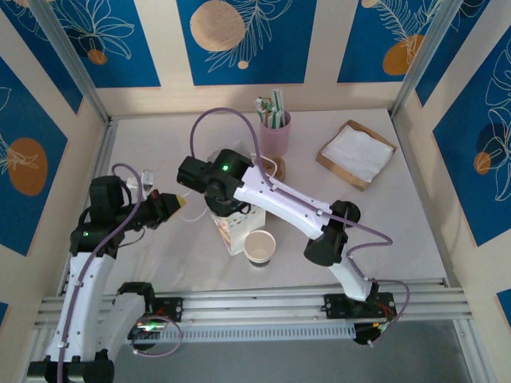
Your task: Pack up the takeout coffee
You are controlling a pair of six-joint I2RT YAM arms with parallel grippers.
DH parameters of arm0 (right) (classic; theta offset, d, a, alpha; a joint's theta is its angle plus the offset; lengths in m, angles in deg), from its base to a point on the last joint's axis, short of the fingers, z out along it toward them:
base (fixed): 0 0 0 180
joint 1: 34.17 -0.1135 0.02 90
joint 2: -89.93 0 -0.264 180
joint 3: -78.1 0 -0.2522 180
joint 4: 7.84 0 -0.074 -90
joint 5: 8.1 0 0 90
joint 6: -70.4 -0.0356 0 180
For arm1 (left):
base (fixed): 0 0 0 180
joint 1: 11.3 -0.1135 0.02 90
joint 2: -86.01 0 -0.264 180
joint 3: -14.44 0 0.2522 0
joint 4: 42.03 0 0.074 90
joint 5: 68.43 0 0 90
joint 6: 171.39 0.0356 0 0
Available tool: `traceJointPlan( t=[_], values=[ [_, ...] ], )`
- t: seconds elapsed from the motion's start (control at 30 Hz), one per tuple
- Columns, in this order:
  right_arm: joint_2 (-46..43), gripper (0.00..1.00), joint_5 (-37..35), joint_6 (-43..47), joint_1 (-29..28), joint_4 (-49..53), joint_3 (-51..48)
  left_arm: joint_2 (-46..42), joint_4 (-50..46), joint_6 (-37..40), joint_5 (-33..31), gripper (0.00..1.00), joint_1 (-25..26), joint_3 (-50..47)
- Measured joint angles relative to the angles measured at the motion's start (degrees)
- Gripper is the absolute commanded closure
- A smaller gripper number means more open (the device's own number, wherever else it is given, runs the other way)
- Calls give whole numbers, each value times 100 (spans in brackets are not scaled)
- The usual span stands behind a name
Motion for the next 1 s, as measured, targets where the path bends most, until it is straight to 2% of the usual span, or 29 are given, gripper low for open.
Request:
traceJointPlan(
  t=[0.6,1.0],
  values=[
    [0,40,-332,133,-227,-2,570,0,2,0,-39,100,0,-90],
    [0,41,-52,-68,-57,-2,-151,0,2,0,-39,100,0,-90]
  ],
)
